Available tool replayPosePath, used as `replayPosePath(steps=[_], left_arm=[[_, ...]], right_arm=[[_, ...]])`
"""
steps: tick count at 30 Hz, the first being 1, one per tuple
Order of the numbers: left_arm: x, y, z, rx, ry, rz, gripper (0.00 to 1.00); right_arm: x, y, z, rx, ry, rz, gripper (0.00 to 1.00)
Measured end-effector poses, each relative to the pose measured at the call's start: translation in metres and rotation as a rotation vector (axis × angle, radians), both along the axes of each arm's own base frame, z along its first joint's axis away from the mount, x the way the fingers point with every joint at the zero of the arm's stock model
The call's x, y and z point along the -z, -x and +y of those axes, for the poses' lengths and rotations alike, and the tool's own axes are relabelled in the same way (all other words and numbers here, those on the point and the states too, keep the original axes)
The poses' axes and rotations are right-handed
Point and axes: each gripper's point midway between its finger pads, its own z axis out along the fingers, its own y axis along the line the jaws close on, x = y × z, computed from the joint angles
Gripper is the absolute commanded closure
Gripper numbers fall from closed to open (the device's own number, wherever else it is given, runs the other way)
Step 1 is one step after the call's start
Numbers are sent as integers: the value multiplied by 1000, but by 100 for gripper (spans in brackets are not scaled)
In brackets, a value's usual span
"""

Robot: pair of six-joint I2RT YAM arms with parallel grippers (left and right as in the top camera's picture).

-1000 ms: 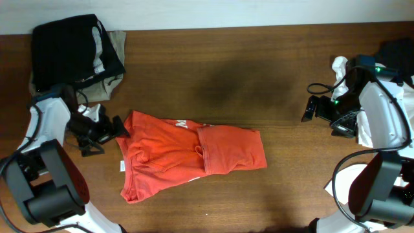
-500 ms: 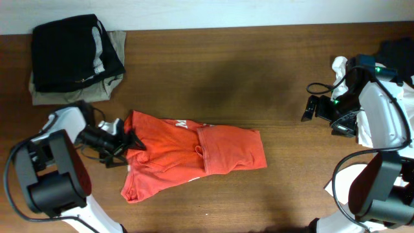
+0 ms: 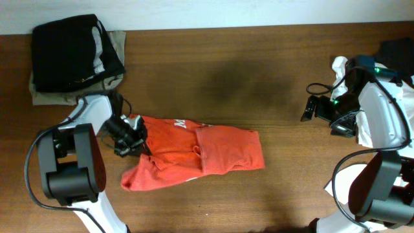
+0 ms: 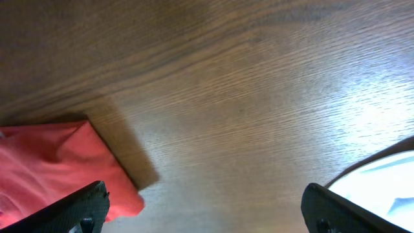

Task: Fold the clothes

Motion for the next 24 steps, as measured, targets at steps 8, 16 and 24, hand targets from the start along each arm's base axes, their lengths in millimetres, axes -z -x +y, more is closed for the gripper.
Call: replayPosePath(steps=[8, 16, 24], left_arm=[[-94, -54, -38, 137, -115, -247, 99], [-101, -11, -145, 428, -86, -279, 99], [-101, 34, -223, 641, -40, -343, 29]], right_arm=[[56, 10, 26, -5, -103, -14, 1], [79, 14, 72, -90, -129, -24, 1], [79, 9, 76, -80, -130, -39, 1]])
